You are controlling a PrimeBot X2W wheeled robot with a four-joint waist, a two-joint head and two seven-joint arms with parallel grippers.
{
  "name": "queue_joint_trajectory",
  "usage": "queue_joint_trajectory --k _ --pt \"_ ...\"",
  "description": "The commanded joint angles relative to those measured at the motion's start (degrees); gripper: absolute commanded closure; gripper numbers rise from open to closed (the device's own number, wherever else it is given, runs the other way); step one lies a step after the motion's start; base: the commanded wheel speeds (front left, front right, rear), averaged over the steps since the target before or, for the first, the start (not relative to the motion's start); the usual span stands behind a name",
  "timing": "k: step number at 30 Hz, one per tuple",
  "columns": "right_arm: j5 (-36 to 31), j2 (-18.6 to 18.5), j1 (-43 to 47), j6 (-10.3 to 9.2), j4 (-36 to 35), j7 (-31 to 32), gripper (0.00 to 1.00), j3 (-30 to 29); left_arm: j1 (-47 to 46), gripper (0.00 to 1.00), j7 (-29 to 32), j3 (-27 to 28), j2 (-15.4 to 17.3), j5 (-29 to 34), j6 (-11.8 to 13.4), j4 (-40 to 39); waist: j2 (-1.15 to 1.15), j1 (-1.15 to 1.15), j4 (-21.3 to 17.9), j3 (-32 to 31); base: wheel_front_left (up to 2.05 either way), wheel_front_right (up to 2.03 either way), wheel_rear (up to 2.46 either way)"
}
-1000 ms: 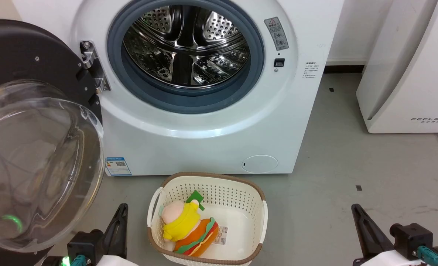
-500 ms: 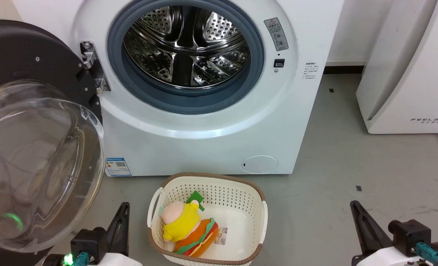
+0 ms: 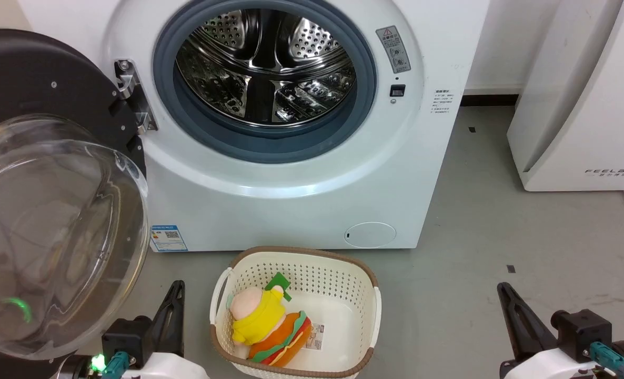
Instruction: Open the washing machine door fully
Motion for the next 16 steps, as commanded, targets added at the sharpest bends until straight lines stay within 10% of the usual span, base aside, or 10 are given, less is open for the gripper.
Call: queue_joint_trajectory --k 1,16 --pt "-0.6 0.1 -1.2 0.02 -0.4 0.2 1.0 0.2 -0.9 1.0 0.5 0.4 -0.3 0.8 -0.3 -0.3 0.0 0.0 0.0 0.0 0.0 0.0 0.0" --pt "-1.2 0.1 -2.0 0.02 -0.7 0.5 1.0 0.4 -1.6 1.0 1.8 1.5 -1.6 2.8 -0.8 -0.7 0.0 0.0 0.0 -0.1 0.0 0.0 0.0"
